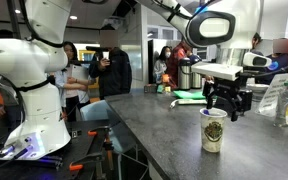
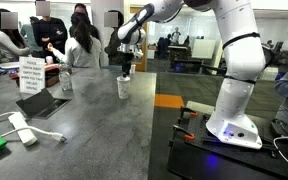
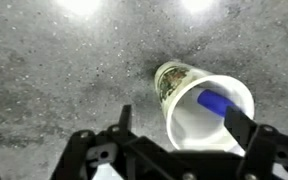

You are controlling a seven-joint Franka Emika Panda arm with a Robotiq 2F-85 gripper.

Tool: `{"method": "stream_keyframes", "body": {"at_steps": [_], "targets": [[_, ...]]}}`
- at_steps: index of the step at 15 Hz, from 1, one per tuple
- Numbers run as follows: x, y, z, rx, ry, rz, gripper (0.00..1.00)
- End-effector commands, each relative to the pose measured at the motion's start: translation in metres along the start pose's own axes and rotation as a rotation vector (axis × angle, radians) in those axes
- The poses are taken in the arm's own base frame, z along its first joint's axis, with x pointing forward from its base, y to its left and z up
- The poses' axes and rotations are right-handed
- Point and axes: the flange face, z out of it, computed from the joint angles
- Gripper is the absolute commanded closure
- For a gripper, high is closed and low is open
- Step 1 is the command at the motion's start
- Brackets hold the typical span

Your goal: Pick up the cup from the table and slightly move it to the left

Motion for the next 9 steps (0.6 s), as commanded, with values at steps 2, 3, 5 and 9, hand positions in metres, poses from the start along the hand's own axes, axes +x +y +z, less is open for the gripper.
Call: {"method": "stream_keyframes", "body": {"at_steps": [2,3,5,9], "targets": [[0.014,0.012,0.014,0.026,-0.047,0.017,0.02],[0.017,0.014,0.019,0.034,-0.052,0.015,0.04],[0.02,0.016,0.026,0.036,-0.065,0.016,0.18],[0.026,0.021,0.031,0.022,-0.068,0.01,0.62]]}}
